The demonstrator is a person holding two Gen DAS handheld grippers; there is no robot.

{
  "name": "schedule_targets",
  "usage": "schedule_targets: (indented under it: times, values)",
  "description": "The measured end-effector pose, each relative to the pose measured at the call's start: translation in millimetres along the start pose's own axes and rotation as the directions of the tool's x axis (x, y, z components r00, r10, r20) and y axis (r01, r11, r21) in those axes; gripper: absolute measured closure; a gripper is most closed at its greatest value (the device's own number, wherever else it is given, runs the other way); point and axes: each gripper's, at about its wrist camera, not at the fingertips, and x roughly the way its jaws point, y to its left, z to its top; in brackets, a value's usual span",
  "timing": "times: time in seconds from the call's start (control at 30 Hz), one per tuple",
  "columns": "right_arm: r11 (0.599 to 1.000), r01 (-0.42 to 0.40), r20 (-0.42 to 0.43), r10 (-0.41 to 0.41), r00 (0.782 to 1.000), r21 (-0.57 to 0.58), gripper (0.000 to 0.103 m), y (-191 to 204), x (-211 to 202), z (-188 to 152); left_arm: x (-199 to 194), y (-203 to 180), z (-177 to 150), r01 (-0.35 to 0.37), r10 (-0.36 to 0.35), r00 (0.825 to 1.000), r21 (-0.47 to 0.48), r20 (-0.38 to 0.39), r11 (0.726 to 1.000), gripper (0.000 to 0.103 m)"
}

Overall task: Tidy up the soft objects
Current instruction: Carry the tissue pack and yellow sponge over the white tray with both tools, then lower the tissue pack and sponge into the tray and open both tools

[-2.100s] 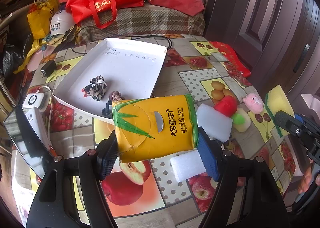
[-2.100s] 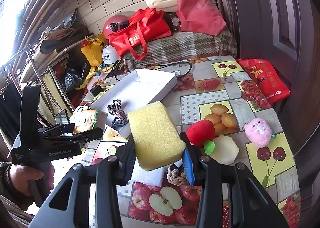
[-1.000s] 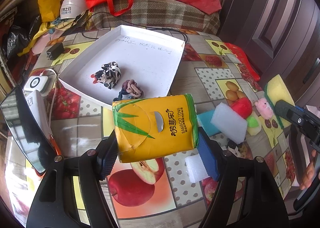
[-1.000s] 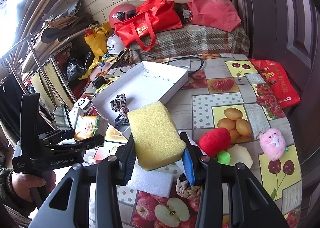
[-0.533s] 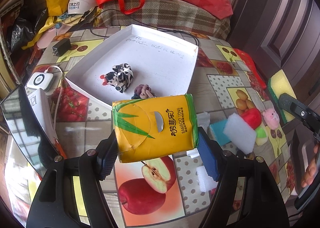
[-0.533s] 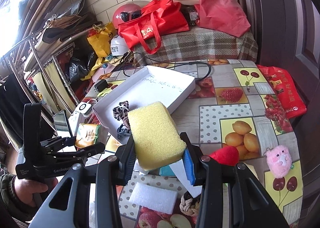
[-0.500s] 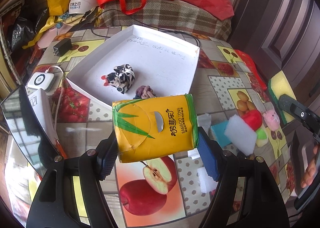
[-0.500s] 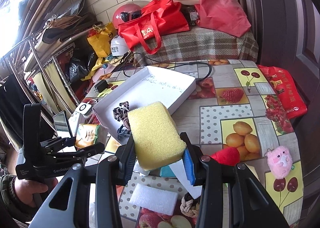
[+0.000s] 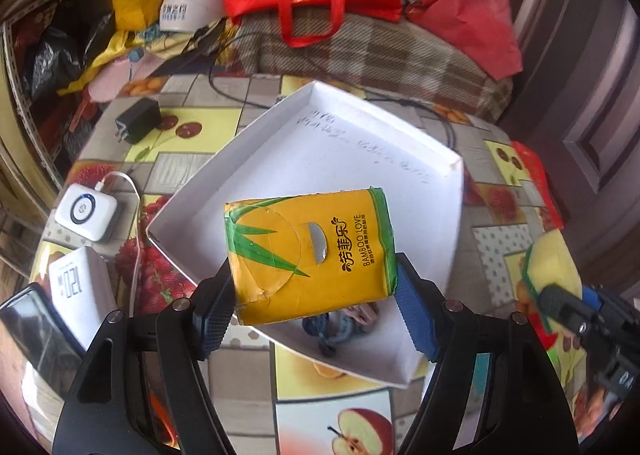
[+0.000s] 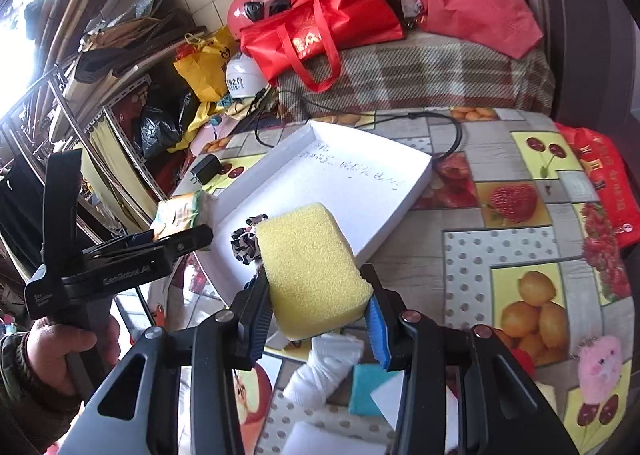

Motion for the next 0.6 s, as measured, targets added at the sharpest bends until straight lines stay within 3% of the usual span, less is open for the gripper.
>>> schedule_targets:
  times: [0.23,0.6]
  values:
    - [1.0,-0.002,-0.065,0.004,0.998,0.026,0.061,8.8,55.9,8.4,28.0,10.7,11.9,-0.019,0.018,1.0,-0.048,-0.022,0.999,0.03]
    - [1.0,0.025,-0.075,-0.026,0.997,-0.008,0.058,20.9,89.7,19.1,47.8,11.4,24.8,-0.053,0.052,0.999,-0.026,-0.014,0.998,0.024]
